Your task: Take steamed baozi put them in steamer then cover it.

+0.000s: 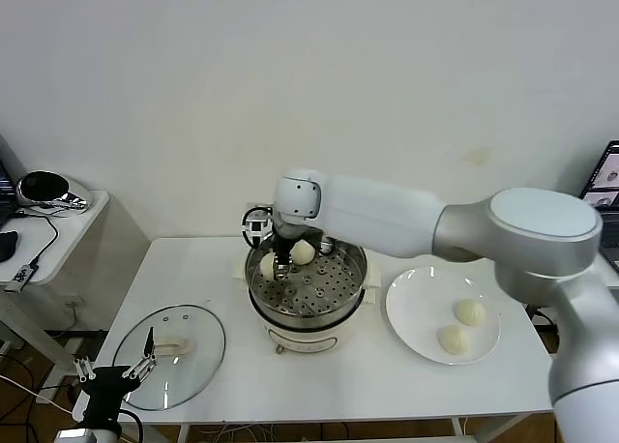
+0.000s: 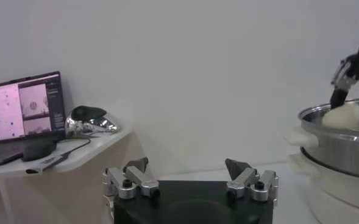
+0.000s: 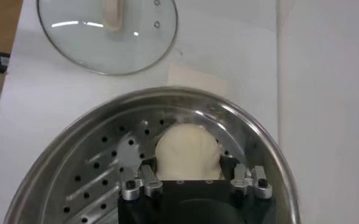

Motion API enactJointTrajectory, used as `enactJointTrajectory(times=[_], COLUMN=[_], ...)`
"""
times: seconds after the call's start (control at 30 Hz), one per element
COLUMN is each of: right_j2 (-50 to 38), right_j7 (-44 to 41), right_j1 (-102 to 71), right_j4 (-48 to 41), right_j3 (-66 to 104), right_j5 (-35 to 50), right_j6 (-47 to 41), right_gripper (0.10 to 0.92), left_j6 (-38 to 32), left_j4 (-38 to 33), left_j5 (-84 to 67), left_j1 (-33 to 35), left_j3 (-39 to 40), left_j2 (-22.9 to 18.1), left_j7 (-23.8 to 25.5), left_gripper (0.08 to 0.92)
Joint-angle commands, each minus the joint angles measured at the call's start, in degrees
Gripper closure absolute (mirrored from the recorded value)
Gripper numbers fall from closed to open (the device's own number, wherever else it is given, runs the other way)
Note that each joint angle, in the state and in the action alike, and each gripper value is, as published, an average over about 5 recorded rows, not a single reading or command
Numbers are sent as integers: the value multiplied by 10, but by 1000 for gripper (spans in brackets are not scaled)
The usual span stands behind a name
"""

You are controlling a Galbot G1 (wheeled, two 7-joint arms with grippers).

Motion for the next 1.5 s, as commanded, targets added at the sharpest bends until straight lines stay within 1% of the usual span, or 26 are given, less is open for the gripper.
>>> enactJointTrajectory(times=[0.03, 0.13, 0.27, 0.37, 0.5, 0.63, 0.77, 0.97, 1.13, 1.3, 1.4, 1.5], right_j2=[25, 26, 24, 13, -32, -97, -182, -330, -440, -544, -586, -608], right_j7=[2, 2, 0, -18, -67, -105, -130, -170, -206, -228, -232, -231], right_j1=[-17, -20, -21, -10, 37, 88, 137, 174, 156, 112, 67, 2], right_j4=[-33, -34, -36, -25, 21, 94, 174, 265, 310, 338, 341, 338], right_j3=[0, -1, 1, 9, 9, 0, -15, -32, -26, -15, 7, 43], right_j5=[-12, -14, -17, -21, -32, -38, -43, -94, -165, -245, -291, -328], right_j6=[-3, -4, 0, 7, 21, 33, 46, 87, 138, 187, 210, 224], right_gripper=[386, 363, 277, 220, 204, 203, 203, 203, 203, 203, 203, 203], left_j6=[0, 0, -1, -1, -1, -2, -2, -3, -3, -2, -2, -2], left_j4=[0, 0, 1, 0, 1, 4, 4, 0, -2, -2, -1, 0], left_j5=[0, 0, 0, 0, -1, -1, 0, 1, 2, 3, 4, 6], left_j1=[-1, -1, -1, 0, 0, -1, -1, 4, 9, 9, 10, 11], left_j3=[1, 1, 1, 0, 0, 0, 1, 0, -1, -1, -1, 0], left_j2=[0, 0, -1, -1, 0, 1, 2, 6, 8, 7, 6, 3], left_j7=[0, 0, 0, -1, -1, 0, 0, 0, 1, 1, 1, 1], left_gripper=[177, 177, 177, 177, 177, 177, 177, 177, 177, 177, 177, 177])
